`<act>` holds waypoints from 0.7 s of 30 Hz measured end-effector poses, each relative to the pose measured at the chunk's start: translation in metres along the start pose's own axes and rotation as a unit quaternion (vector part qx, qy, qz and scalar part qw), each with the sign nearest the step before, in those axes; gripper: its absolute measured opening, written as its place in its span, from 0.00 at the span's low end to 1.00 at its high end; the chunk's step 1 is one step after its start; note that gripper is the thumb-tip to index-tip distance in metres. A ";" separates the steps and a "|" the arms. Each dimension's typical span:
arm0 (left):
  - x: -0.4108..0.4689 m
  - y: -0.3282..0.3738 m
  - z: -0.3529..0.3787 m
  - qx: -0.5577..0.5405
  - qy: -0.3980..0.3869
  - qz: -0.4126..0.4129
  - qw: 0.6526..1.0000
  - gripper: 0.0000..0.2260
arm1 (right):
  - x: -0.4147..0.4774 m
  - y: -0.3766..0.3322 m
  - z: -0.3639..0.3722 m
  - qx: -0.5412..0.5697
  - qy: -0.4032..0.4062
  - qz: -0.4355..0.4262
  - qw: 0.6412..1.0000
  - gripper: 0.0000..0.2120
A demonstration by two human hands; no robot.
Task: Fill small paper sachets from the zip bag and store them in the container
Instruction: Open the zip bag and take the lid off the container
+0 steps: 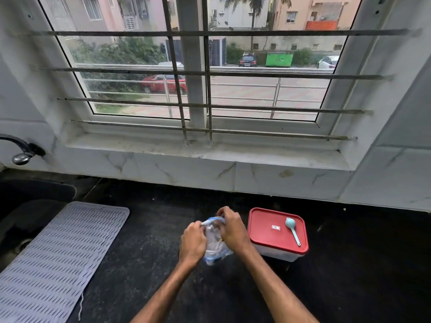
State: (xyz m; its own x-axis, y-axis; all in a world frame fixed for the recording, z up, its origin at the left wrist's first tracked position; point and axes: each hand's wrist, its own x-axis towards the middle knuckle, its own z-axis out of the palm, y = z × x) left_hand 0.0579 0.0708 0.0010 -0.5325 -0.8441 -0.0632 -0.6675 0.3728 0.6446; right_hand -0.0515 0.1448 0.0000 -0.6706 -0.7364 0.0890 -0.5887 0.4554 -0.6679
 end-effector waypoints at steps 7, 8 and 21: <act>-0.003 0.023 0.008 -0.516 -0.009 -0.311 0.798 0.16 | -0.037 -0.021 0.017 -0.061 0.093 0.023 0.994 0.10; -0.007 0.027 0.002 -0.527 -0.015 -0.314 0.790 0.16 | -0.038 -0.025 0.018 0.032 0.060 0.089 0.994 0.07; -0.030 0.006 -0.021 -0.054 -0.085 0.094 0.990 0.07 | -0.025 -0.034 -0.006 0.240 0.043 0.168 0.955 0.15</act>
State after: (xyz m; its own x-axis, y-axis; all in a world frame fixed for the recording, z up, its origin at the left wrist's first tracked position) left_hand 0.0808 0.0903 0.0233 -0.7279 -0.6835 -0.0553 -0.4933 0.4659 0.7345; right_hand -0.0171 0.1508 0.0253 -0.8317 -0.5362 -0.1442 -0.0722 0.3619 -0.9294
